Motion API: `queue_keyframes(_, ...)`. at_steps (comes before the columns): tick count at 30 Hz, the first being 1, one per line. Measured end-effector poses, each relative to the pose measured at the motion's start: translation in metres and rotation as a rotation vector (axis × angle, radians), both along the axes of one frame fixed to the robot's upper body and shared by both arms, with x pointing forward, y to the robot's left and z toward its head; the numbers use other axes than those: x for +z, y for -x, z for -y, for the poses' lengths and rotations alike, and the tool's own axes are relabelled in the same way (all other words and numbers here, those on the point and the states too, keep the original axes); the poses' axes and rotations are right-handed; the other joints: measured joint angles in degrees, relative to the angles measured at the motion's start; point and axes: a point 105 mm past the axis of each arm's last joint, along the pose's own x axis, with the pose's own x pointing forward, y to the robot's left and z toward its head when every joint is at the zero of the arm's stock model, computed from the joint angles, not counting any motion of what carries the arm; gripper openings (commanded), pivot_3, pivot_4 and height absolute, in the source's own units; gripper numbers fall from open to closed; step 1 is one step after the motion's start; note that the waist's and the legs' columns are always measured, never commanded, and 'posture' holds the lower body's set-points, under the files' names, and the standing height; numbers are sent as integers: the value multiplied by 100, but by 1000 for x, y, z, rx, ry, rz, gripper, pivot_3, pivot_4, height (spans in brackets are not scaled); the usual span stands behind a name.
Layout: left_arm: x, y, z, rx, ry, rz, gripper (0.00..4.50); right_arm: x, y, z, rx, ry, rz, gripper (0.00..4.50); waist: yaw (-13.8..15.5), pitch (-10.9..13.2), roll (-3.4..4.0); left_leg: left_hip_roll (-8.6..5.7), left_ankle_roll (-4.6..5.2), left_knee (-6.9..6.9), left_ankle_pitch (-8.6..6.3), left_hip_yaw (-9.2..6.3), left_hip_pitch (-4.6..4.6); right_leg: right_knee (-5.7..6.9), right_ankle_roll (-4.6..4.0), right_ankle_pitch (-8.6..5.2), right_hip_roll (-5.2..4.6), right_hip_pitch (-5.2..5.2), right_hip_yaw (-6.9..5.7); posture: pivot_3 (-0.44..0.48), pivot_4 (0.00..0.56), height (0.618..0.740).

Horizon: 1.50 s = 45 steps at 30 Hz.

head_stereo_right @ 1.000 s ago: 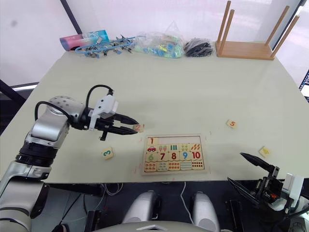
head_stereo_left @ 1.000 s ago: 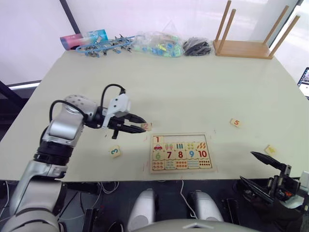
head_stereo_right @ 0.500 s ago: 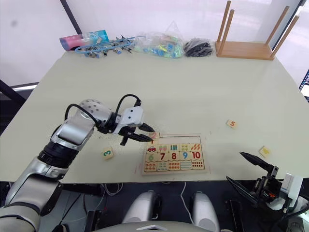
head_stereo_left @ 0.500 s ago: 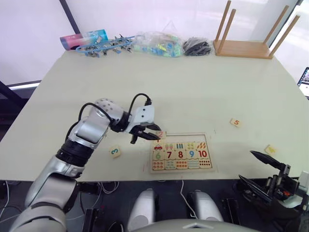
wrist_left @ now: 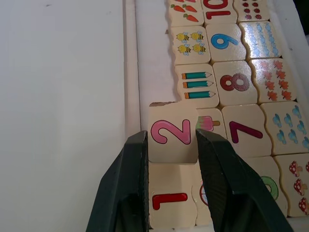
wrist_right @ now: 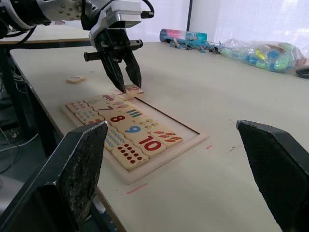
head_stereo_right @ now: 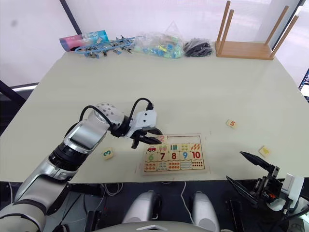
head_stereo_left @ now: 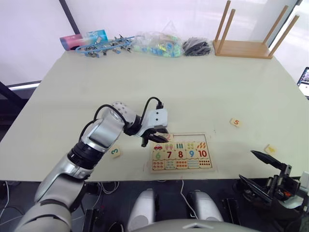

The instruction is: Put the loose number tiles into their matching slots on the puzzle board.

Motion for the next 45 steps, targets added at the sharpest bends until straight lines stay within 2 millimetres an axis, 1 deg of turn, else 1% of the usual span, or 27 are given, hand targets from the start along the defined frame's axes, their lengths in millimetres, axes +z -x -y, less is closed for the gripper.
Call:
queue_keyframes(11, -8, -1, 6, 34, -36, 7, 946, -1, 2, 0, 10, 4, 0, 4500, 2, 0, 0, 0, 0, 0, 0, 0, 0, 0, -2, 1, 1, 0, 5, 0, 150, 740)
queue_keyframes(23, -3, -4, 9, 35, -38, 28, 946, -4, 7, 0, -4, 1, -18, 4500, 2, 0, 0, 0, 0, 0, 0, 0, 0, 0, -2, 1, 1, 0, 6, 0, 150, 740)
queue_keyframes(31, -3, -5, 9, 33, -40, 30, 946, 0, 7, -2, -9, 3, -6, 4500, 3, 0, 0, 0, 0, 0, 0, 0, 0, 0, -3, 1, 1, 0, 6, 0, 150, 740)
queue_keyframes(33, -3, -4, 9, 32, -41, 29, 2019, -1, 8, -1, -10, 3, -9, 4500, 3, 0, 0, 0, 0, 0, 0, 0, 0, 0, -3, 1, 1, 0, 6, 0, 150, 740)
queue_keyframes(34, -3, -4, 9, 32, -42, 29, 2363, -1, 8, -1, -11, 3, -10, 4500, 2, 0, 0, 0, 0, 0, 0, 0, 0, 0, -3, 1, 1, 0, 6, 0, 150, 740)
queue_keyframes(36, -4, -4, 8, 31, -45, 27, 3496, -1, 8, -1, -11, 3, -10, 4500, 2, 0, 0, 0, 0, 0, 0, 0, 0, 0, -3, 1, 1, 0, 6, 0, 150, 740)
queue_keyframes(38, -4, -4, 8, 28, -47, 22, 4463, -1, 8, -1, -10, 3, -10, 4500, 2, 0, 0, 0, 0, 0, 0, 0, 0, 0, -2, 1, 1, 0, 6, 0, 150, 740)
queue_keyframes(45, -4, -3, 8, 23, -48, 15, 4463, -1, 8, -1, -10, 3, -10, 4500, 2, 0, 0, 0, 0, 0, 0, 0, 0, 0, -3, 1, 1, 0, 6, 0, 150, 740)
